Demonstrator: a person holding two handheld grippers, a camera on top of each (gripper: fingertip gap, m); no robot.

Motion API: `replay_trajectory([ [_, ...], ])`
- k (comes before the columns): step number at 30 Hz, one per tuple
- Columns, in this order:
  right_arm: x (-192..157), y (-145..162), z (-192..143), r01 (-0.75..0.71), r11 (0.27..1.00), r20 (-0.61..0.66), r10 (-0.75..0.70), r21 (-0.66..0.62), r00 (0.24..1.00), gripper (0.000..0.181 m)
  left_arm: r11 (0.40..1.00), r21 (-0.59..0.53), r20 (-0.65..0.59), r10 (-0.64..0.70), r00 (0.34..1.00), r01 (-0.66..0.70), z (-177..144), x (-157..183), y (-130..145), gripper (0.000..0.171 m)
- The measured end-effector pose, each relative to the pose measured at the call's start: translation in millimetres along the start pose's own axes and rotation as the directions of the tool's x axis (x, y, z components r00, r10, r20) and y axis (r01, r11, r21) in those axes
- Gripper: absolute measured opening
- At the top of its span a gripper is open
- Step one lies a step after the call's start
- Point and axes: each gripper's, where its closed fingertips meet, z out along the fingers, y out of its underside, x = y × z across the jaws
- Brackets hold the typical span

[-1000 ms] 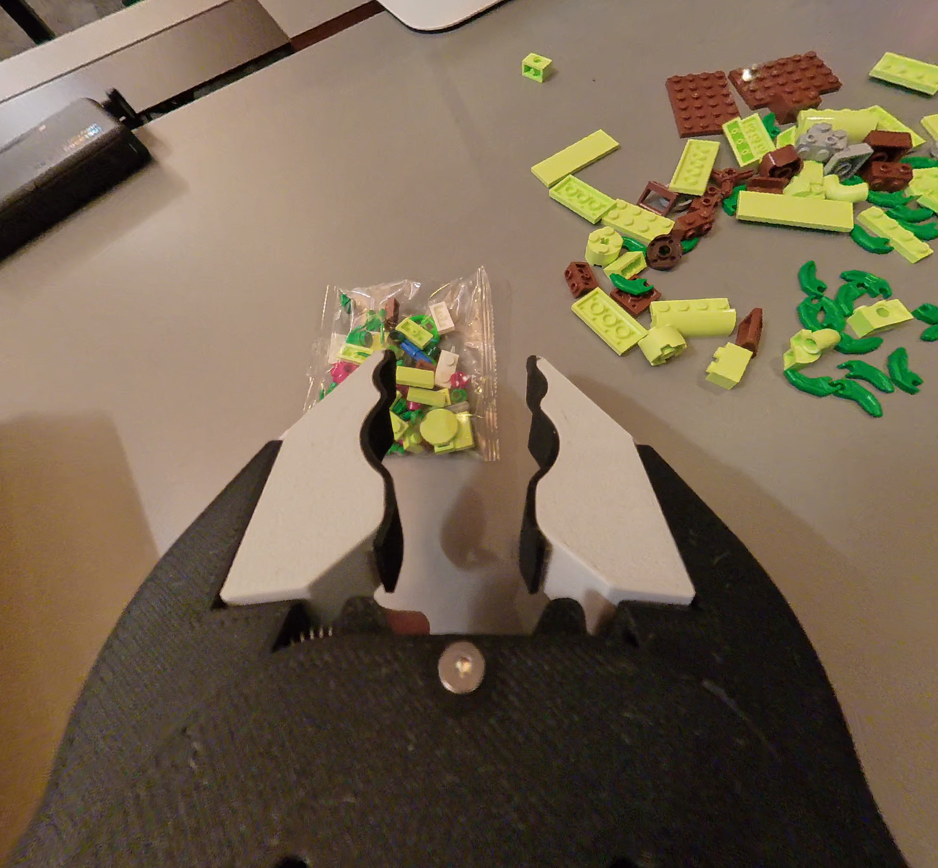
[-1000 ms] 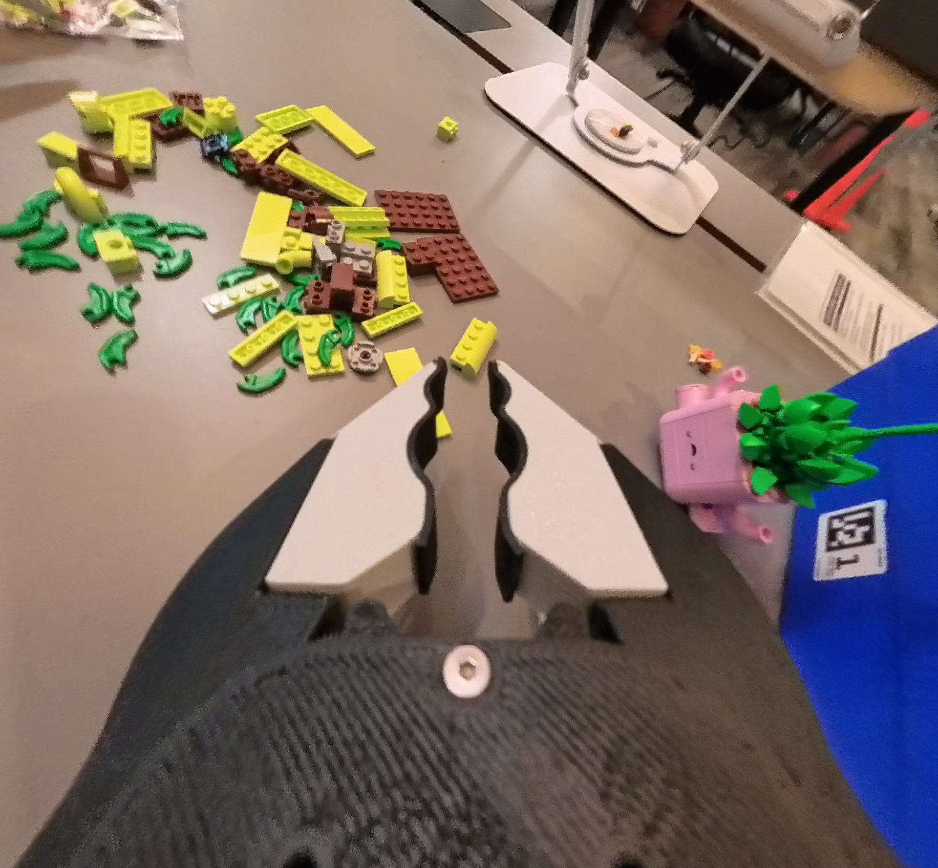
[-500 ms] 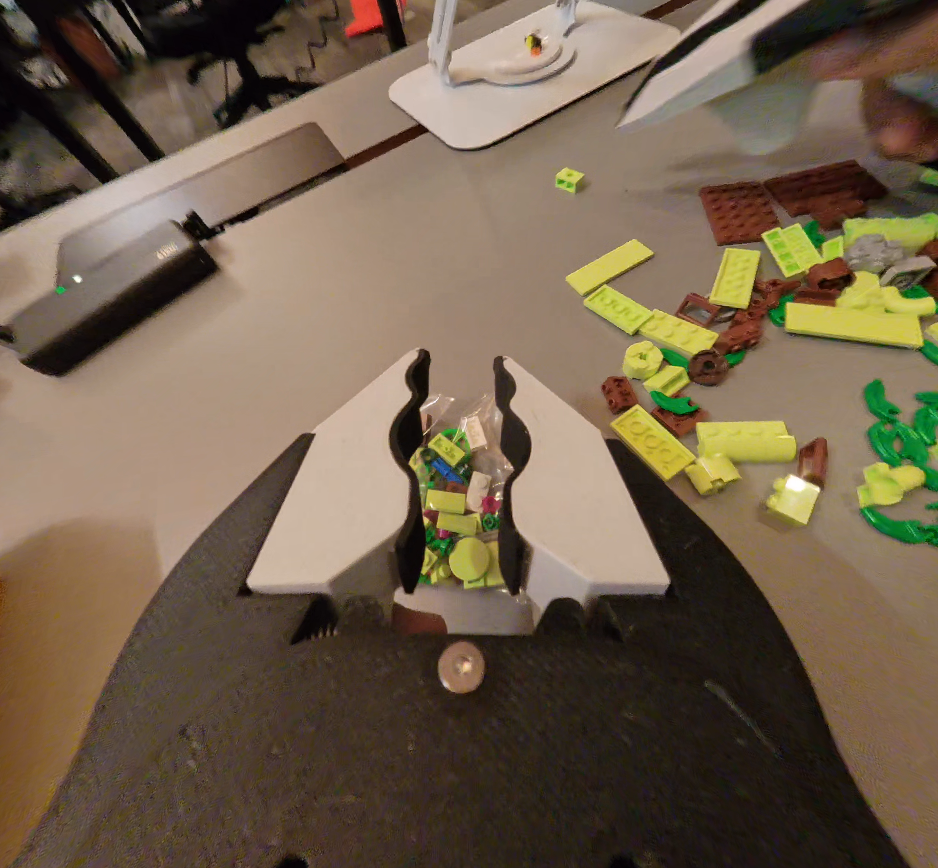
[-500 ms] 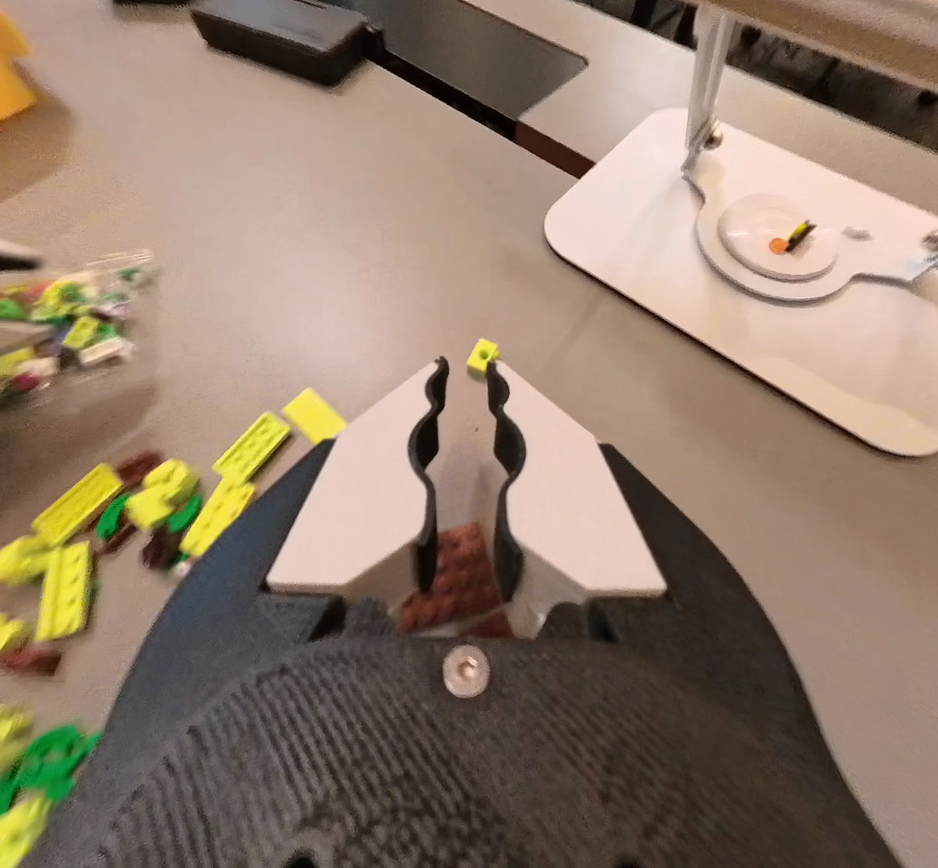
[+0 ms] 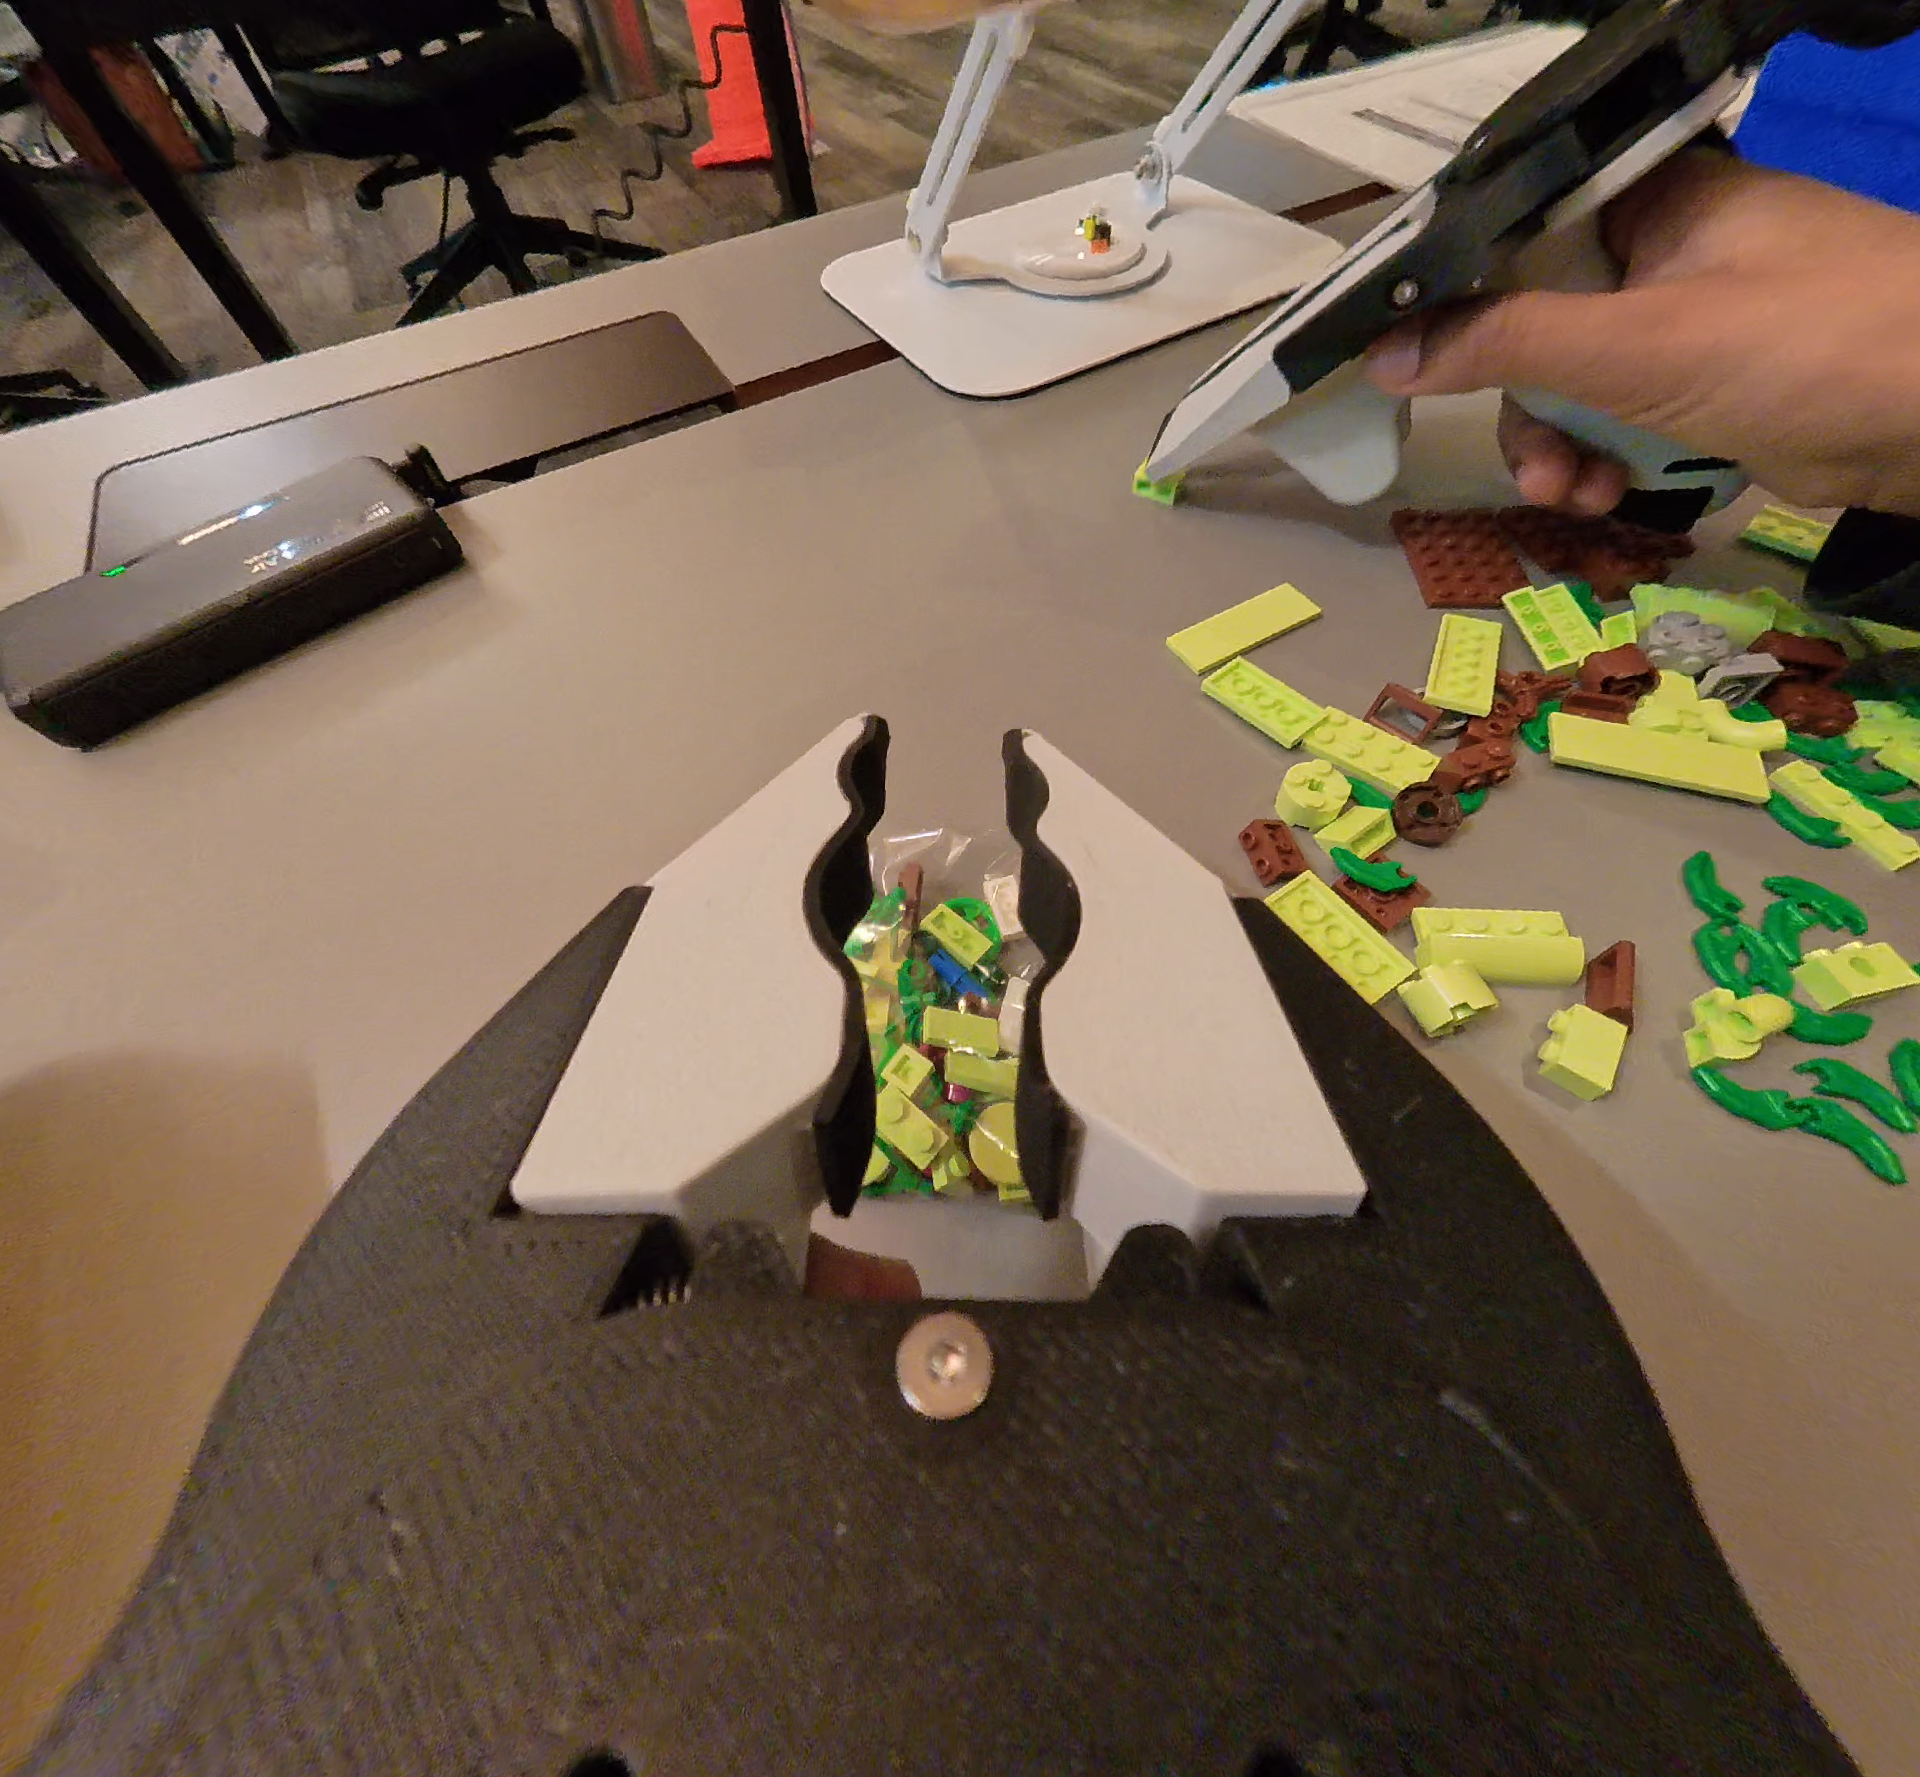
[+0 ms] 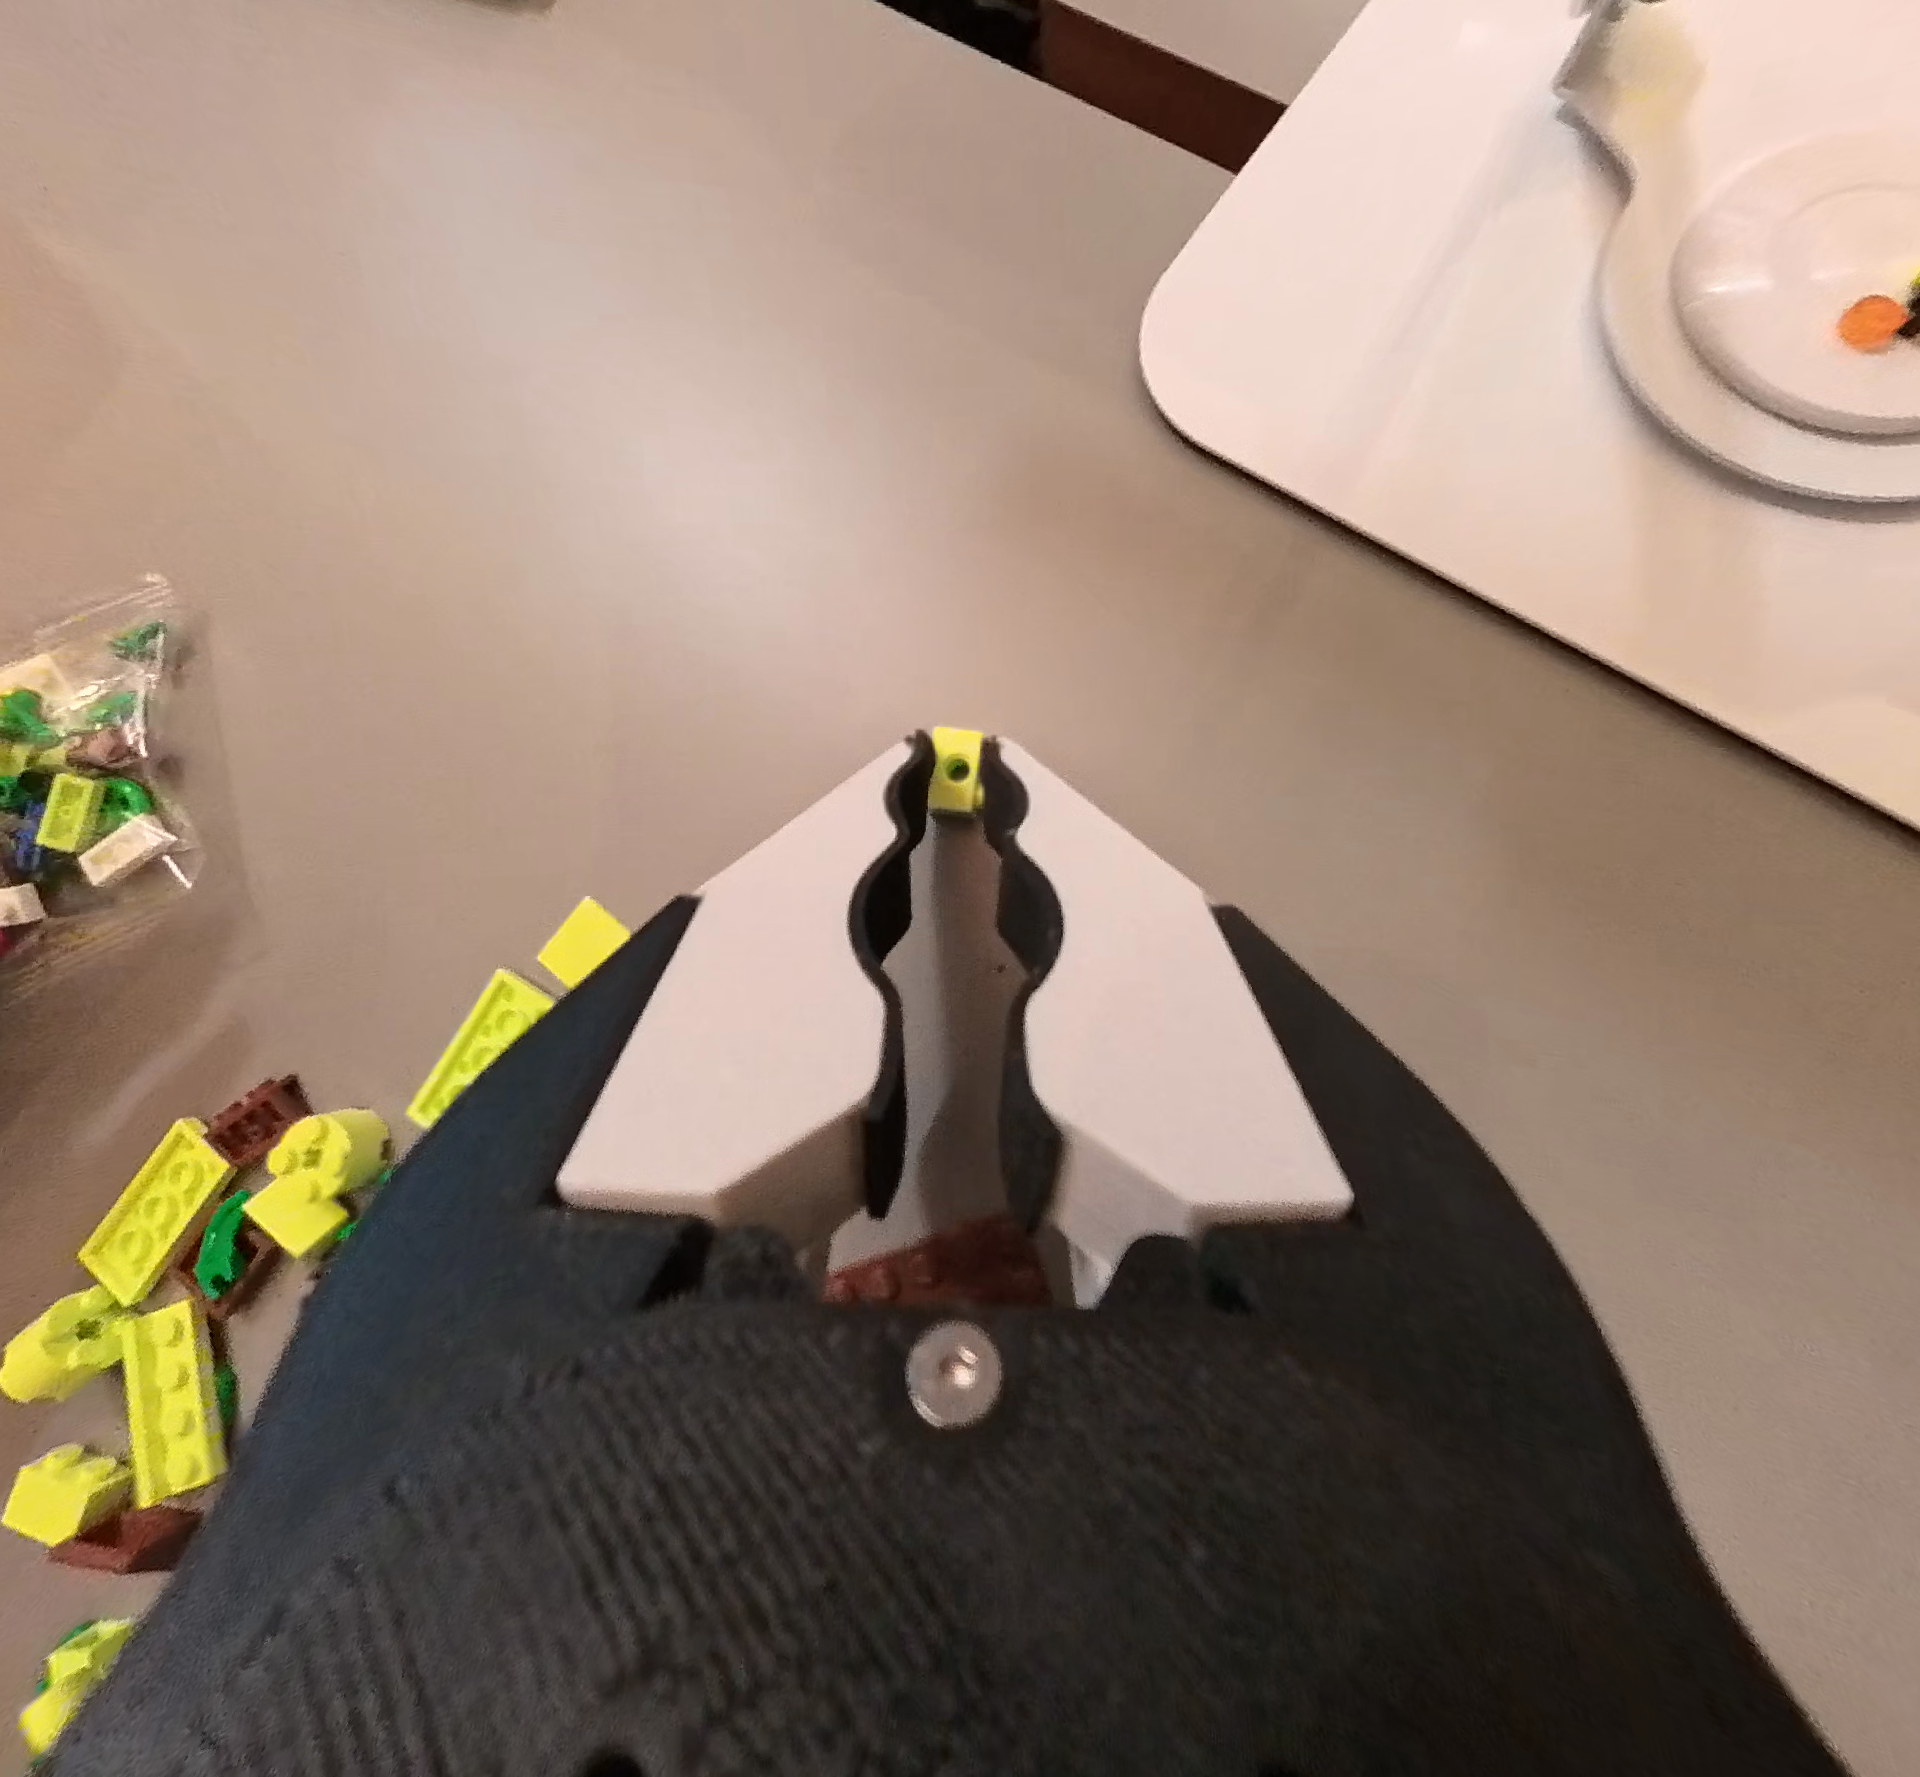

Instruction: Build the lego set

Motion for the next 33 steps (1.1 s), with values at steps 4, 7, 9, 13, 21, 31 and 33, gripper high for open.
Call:
replay_trajectory([
  [4,-13.4,1.7,0.4,0.038,0.999,0.020,-0.038,-0.001,0.999,0.000,0.999,0.039,-0.018,-0.028,0.999,0.029,-3.6,-0.7,-7.0,0.021],
  [7,-20.4,4.7,-0.9,0.098,0.995,0.001,-0.098,0.001,0.995,0.008,0.996,0.060,-0.038,-0.059,0.998,0.061,-4.9,-0.5,-9.5,0.021],
  [9,-23.2,3.8,-1.5,0.114,0.993,-0.004,-0.114,0.007,0.993,0.017,0.995,0.060,-0.041,-0.071,0.997,0.074,-4.6,-1.1,-8.8,0.021],
  [13,-26.1,4.3,0.8,0.119,0.993,0.012,-0.119,-0.013,0.993,0.019,0.997,0.053,-0.034,-0.057,0.998,0.059,-3.6,0.4,-7.8,0.020],
  [21,-38.1,13.3,-0.2,0.159,0.987,0.057,-0.158,-0.012,0.986,0.006,0.998,0.055,-0.039,-0.036,0.999,0.038,-0.4,7.3,-8.2,0.020],
  [31,-93.7,-8.1,-65.8,0.481,0.843,-0.039,-0.487,0.240,0.873,0.005,0.953,0.157,-0.328,-0.198,0.924,0.260,-8.3,31.0,-28.8,0.033],
  [33,-61.9,0.0,-59.8,0.501,0.858,-0.109,-0.490,0.116,0.865,0.005,0.952,0.150,-0.320,-0.209,0.924,0.268,-7.5,27.7,-26.7,0.033],
])
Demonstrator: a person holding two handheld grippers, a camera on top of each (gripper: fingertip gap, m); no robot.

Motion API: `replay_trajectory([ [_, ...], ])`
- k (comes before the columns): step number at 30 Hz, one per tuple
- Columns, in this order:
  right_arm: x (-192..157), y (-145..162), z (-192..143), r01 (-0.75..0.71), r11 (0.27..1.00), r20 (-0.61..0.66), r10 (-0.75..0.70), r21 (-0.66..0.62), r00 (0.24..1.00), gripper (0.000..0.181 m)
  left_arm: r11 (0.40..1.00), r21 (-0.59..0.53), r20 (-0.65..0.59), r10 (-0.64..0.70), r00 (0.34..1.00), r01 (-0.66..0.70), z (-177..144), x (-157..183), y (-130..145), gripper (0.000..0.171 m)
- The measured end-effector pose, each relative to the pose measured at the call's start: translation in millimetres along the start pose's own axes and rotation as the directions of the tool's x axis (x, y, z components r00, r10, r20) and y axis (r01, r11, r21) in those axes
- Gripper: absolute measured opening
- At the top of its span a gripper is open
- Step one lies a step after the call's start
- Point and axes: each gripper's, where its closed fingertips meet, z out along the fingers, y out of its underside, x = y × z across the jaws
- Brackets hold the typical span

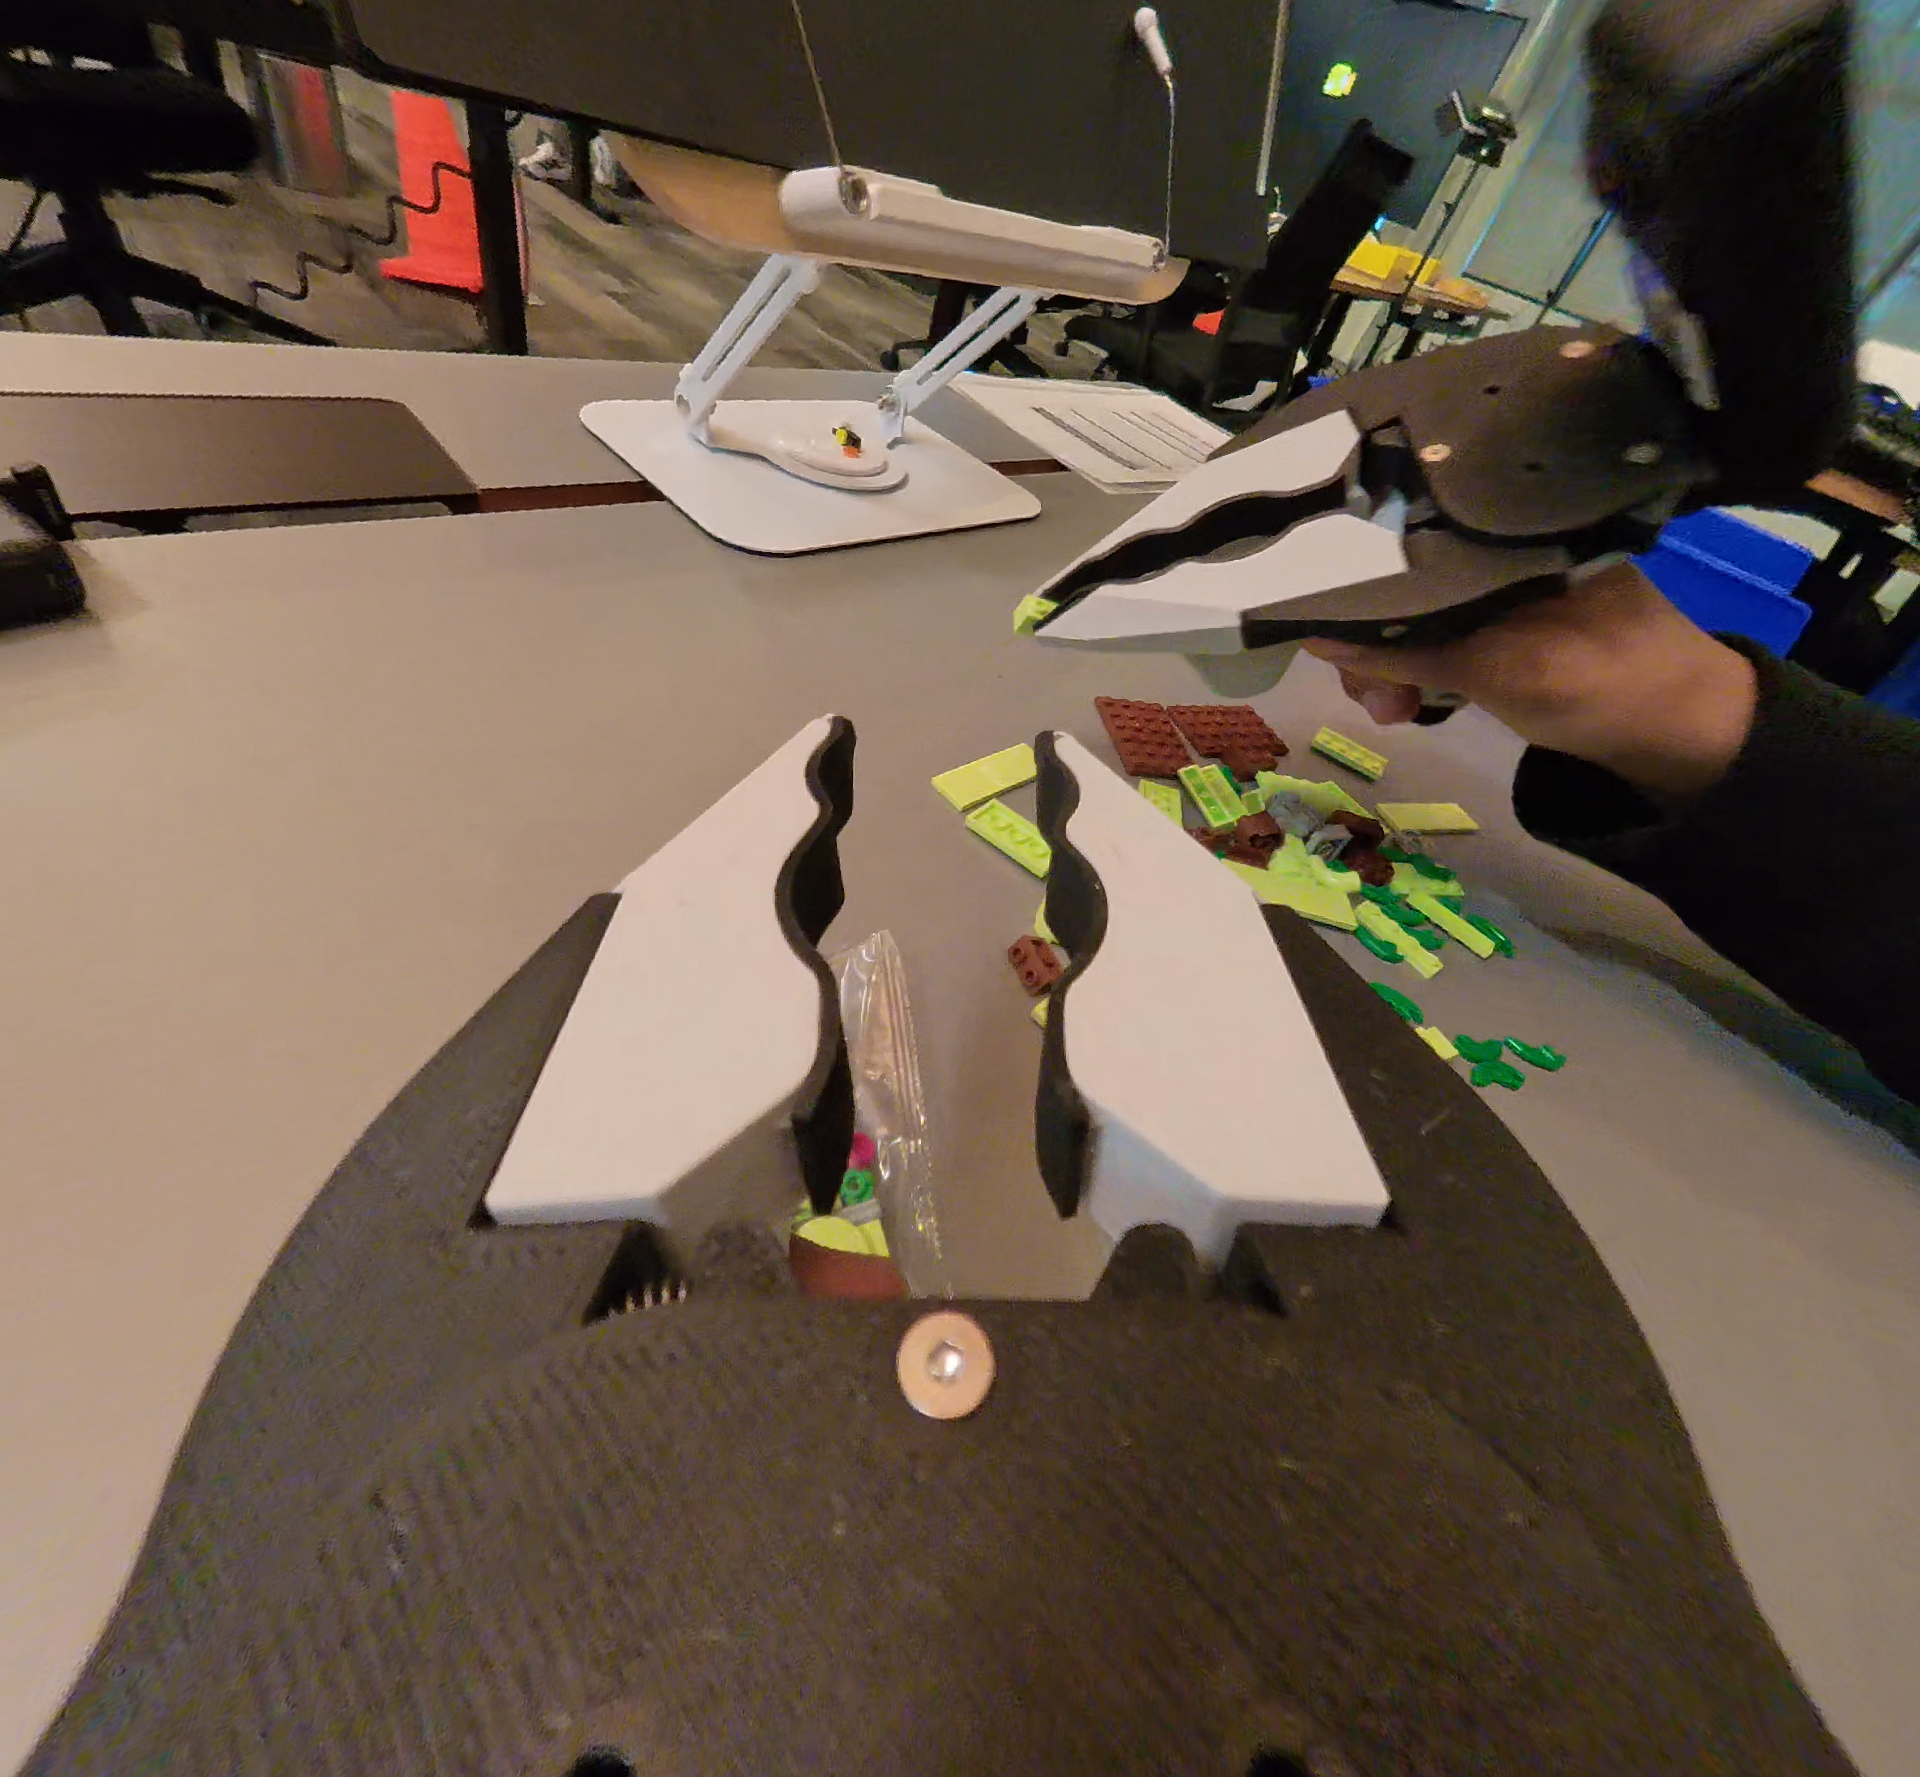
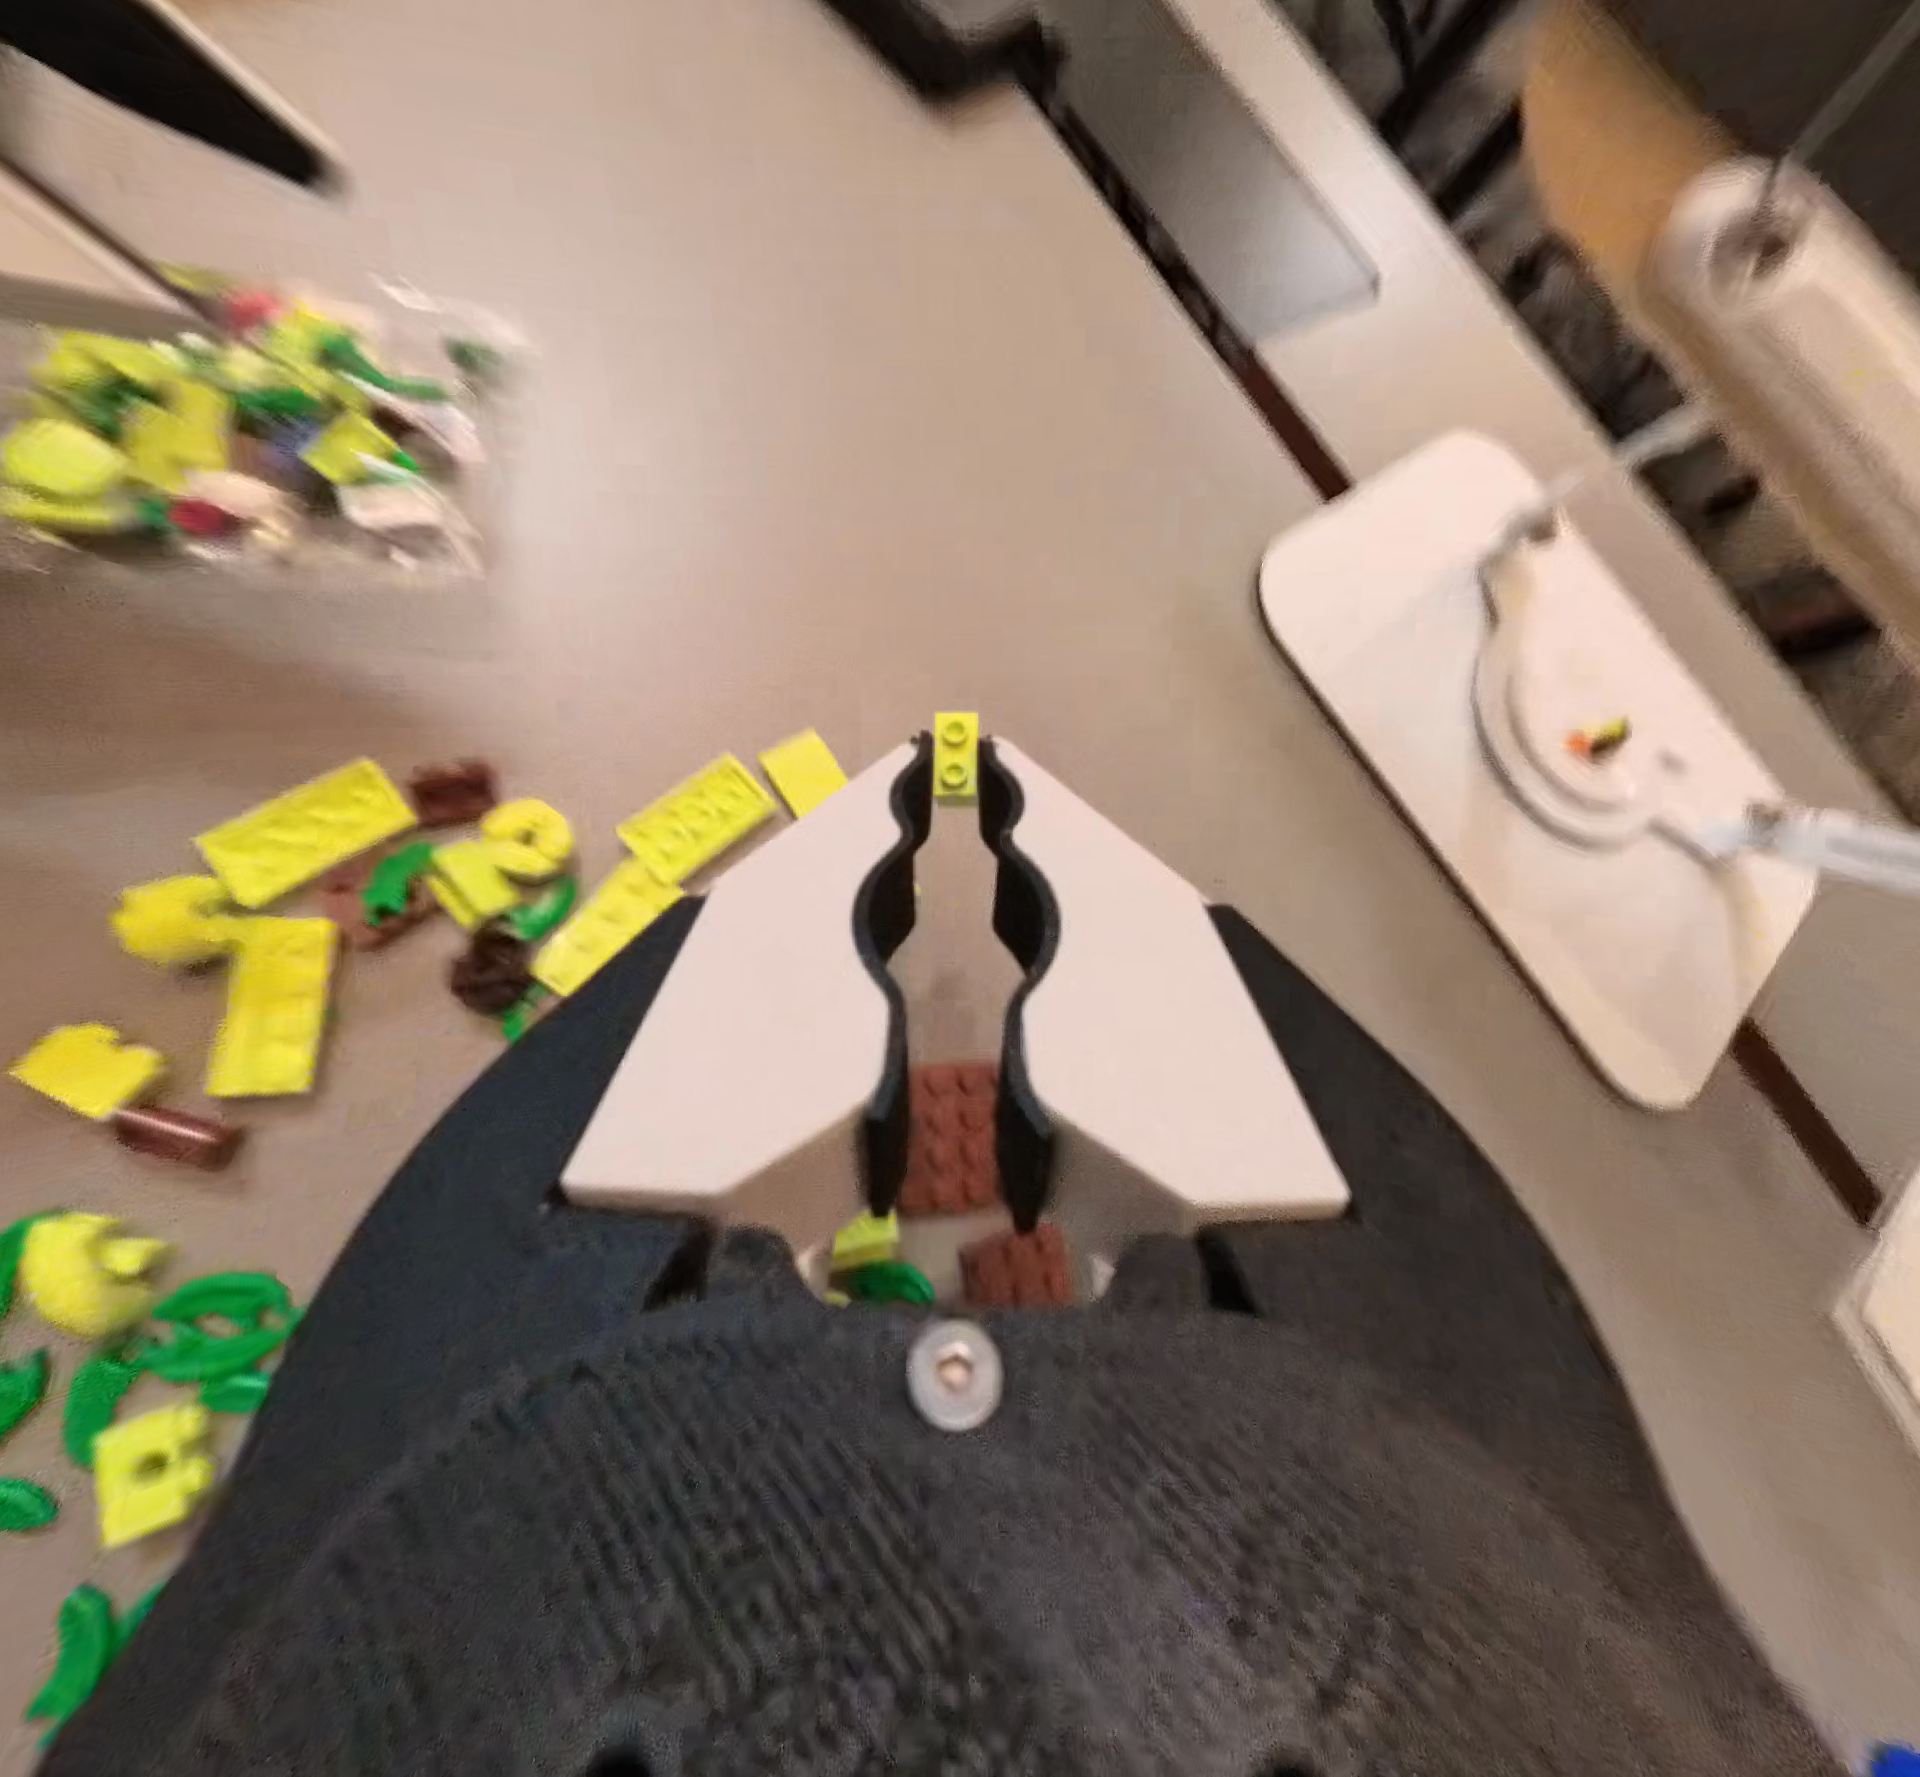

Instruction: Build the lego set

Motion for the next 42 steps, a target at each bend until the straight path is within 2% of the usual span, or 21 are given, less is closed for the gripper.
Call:
replay_trajectory([
  [2,11.1,24.7,7.1,-0.120,0.988,0.040,0.124,-0.100,0.991,0.006,1.000,0.000,0.002,-0.003,1.000,0.003,-0.3,-0.8,0.0,0.033],
  [4,6.1,40.8,10.0,-0.270,0.947,0.127,0.293,-0.171,0.948,0.006,1.000,-0.008,0.012,0.004,1.000,-0.004,0.0,-2.1,1.8,0.033],
  [6,4.6,51.9,9.3,-0.334,0.922,0.128,0.362,-0.197,0.923,0.006,1.000,-0.019,0.016,0.011,1.000,-0.011,0.4,-2.5,3.4,0.032],
  [9,4.9,68.9,5.8,-0.326,0.915,0.065,0.350,-0.238,0.934,0.006,1.000,-0.015,0.015,0.008,1.000,-0.008,0.2,-2.6,2.9,0.032],
  [13,-6.0,71.9,2.5,-0.332,0.913,0.086,0.360,-0.238,0.929,0.014,1.000,-0.008,0.011,-0.005,1.000,0.005,-0.2,-3.1,2.2,0.032],
  [17,-10.9,57.2,-6.4,-0.325,0.930,0.097,0.344,-0.169,0.934,0.023,1.000,0.008,0.023,-0.016,1.000,0.016,-1.9,-6.0,0.4,0.034],
  [20,-44.9,40.4,-13.6,-0.349,0.928,0.205,0.370,-0.129,0.906,0.033,0.999,0.019,0.033,-0.030,0.999,0.029,-3.3,-8.9,-0.8,0.034],
  [22,-73.2,30.2,-18.7,-0.305,0.947,0.256,0.320,-0.097,0.912,0.040,0.999,0.024,0.034,-0.037,0.999,0.036,-3.9,-9.8,-1.3,0.035],
  [24,-95.2,24.8,-21.1,-0.205,0.977,0.240,0.214,-0.063,0.947,0.045,0.999,0.026,0.035,-0.040,0.999,0.040,-4.2,-10.4,-1.5,0.035],
  [26,-103.2,25.0,-20.1,-0.054,0.997,0.135,0.060,-0.047,0.989,0.044,0.999,0.027,0.038,-0.041,0.998,0.040,-4.3,-10.8,-1.6,0.035],
  [28,-106.5,18.5,-22.9,0.078,0.997,0.030,-0.078,-0.008,0.996,0.040,0.999,0.028,0.040,-0.041,0.998,0.040,-4.5,-11.1,-1.6,0.035],
  [31,-131.4,6.4,-25.0,0.124,0.991,0.046,-0.127,0.058,0.991,0.044,0.999,0.030,0.041,-0.043,0.998,0.042,-4.6,-11.5,-1.9,0.035],
  [33,-147.6,9.4,-18.7,0.160,0.986,0.074,-0.163,0.040,0.984,0.048,0.999,0.027,0.041,-0.044,0.998,0.042,-4.5,-11.6,-1.6,0.035],
  [37,-139.4,10.3,-8.5,0.251,0.968,-0.032,-0.250,0.025,0.968,0.037,0.999,0.028,0.043,-0.039,0.998,0.037,-4.7,-11.3,-1.7,0.035],
  [42,-108.4,19.3,-2.3,0.197,0.980,-0.079,-0.198,-0.027,0.977,0.036,0.999,0.029,0.039,-0.042,0.998,0.041,-4.7,-11.4,-1.8,0.036],
])
